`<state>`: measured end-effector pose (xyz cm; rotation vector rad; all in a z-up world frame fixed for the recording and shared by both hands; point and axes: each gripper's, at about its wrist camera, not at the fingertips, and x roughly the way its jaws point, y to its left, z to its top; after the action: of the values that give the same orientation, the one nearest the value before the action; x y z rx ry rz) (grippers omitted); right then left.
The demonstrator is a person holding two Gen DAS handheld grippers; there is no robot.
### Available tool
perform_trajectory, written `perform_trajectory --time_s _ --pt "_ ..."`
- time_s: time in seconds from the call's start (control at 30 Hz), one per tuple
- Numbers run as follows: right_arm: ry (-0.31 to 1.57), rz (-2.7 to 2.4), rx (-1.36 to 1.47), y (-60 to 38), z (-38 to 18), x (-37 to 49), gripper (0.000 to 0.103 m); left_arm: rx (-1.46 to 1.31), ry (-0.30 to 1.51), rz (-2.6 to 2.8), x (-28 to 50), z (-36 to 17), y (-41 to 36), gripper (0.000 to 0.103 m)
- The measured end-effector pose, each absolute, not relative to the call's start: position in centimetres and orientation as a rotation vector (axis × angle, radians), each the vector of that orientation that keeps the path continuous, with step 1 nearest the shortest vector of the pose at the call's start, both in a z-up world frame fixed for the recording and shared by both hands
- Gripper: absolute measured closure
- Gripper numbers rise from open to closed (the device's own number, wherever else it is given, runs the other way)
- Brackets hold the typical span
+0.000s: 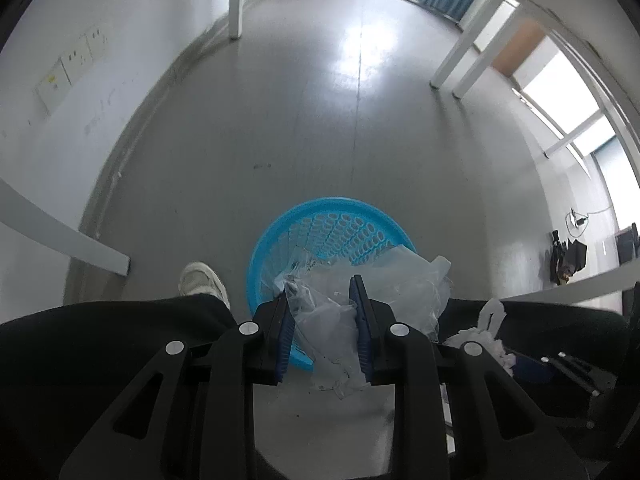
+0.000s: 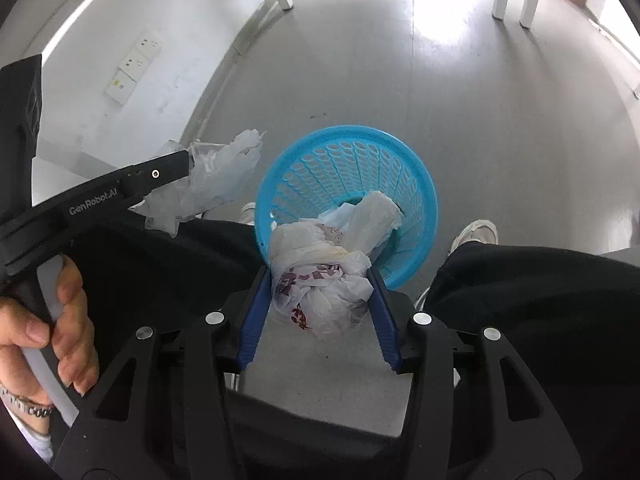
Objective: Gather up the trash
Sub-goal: 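Carry both plastic bags with both tools down over the blue basket, then open both tools to drop the plastic bags into the basket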
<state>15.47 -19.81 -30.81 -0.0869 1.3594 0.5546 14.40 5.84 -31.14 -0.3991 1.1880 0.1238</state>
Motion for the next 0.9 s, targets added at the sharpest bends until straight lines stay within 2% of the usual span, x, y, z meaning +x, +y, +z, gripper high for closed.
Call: perform_trajectory --time_s 0.57,0.63,0.67,0.73,0.9 --pt "1.534 0.427 -0.071 -17.7 -38.2 22.1 0.056 -0.523 1.334 0.198 19.4 -37.3 7.9 0.077" --pt "1.53 0.419 -0.063 -17.9 -38.3 22.2 0.055 -0.547 1.343 0.197 19.6 -37.6 7.9 0.073" --pt "1.527 0.418 -0.055 -18.0 -38.4 22.3 0.049 -0.568 1.343 0.189 19.7 -37.7 8.0 0.07" --pt "1.52 0.419 -0.041 -18.1 -38.3 22.2 0.039 -0.61 1.335 0.165 20.0 -38.0 8.2 0.054" --pt "1.517 0.41 -0.045 -18.4 -38.3 22.2 0.035 -0.623 1.325 0.156 19.9 -37.9 7.9 0.053"
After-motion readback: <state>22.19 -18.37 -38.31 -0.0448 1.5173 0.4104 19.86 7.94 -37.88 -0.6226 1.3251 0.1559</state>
